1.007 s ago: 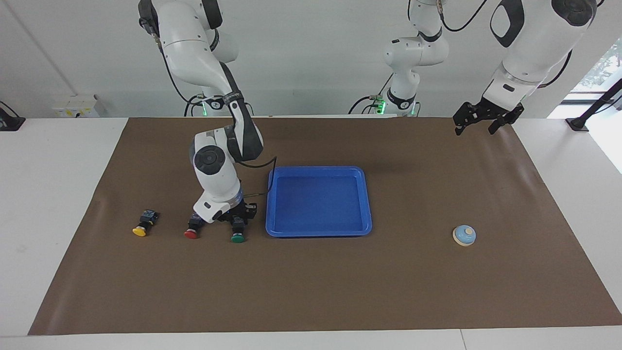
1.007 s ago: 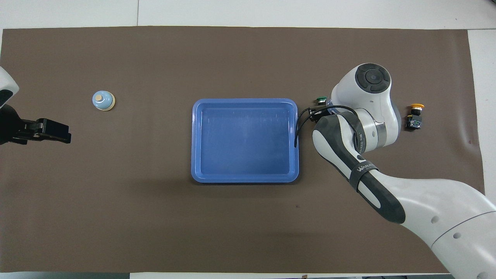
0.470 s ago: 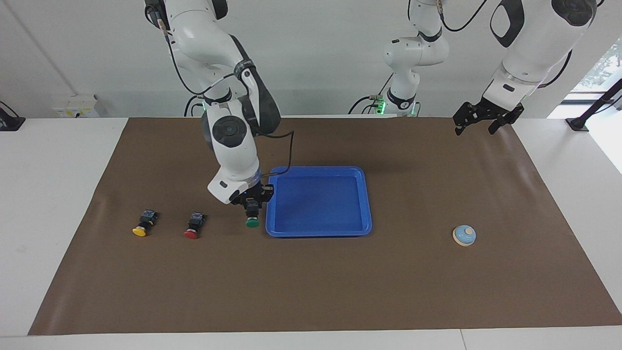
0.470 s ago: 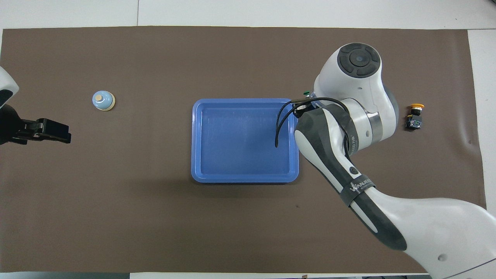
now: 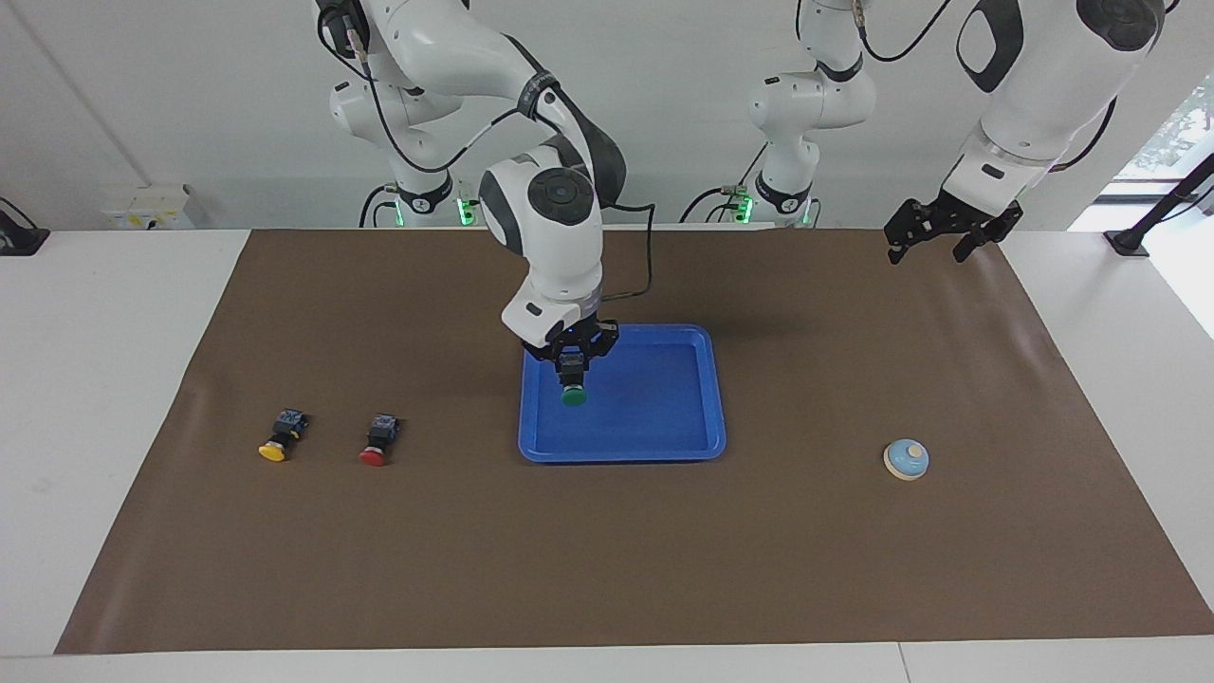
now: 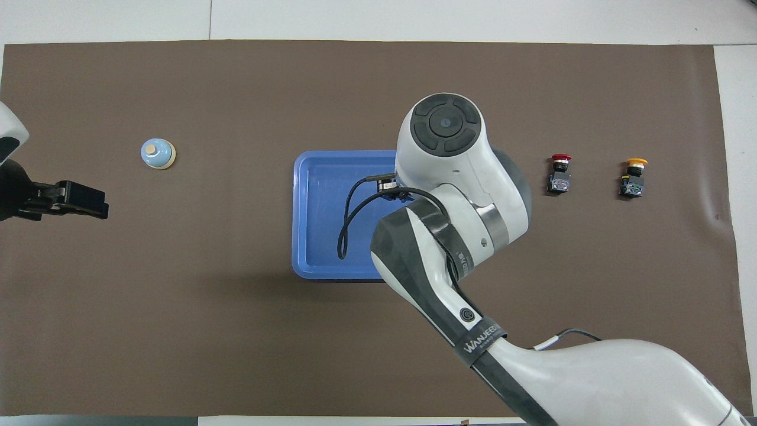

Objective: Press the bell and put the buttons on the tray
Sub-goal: 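Carry the green button into the tray with the right gripper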

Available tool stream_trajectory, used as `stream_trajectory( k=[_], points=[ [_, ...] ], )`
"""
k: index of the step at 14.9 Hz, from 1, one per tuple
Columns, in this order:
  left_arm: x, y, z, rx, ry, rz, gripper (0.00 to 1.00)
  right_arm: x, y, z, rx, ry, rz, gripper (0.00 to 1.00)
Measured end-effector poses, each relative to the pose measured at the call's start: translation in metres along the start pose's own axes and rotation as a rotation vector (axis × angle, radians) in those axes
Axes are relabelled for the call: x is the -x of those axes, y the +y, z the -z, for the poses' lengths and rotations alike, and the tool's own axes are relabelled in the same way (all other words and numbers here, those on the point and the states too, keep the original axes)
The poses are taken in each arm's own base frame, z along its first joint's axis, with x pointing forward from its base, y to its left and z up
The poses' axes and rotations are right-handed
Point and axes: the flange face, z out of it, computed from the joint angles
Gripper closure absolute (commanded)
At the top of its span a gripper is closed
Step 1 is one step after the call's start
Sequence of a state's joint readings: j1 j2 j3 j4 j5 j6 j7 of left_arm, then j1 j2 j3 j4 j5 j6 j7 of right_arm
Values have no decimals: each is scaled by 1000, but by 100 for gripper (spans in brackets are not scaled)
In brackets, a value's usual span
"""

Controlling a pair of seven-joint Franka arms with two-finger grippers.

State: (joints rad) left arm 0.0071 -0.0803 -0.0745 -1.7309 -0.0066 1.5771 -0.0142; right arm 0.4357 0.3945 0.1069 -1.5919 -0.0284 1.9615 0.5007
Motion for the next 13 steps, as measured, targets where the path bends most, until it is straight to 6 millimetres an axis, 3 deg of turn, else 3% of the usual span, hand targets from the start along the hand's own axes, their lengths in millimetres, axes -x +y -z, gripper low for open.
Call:
stream_trajectory(
  k=[6,8,13],
  points=[
    [0,0,0,0,0,0,0,9,7,-75,-18,28,-30,100],
    [0,0,0,0,0,0,0,11,14,-86,-17,25,-59,100],
    [0,0,0,0,0,0,0,10,23,-92,-19,18,-166,100]
  ],
)
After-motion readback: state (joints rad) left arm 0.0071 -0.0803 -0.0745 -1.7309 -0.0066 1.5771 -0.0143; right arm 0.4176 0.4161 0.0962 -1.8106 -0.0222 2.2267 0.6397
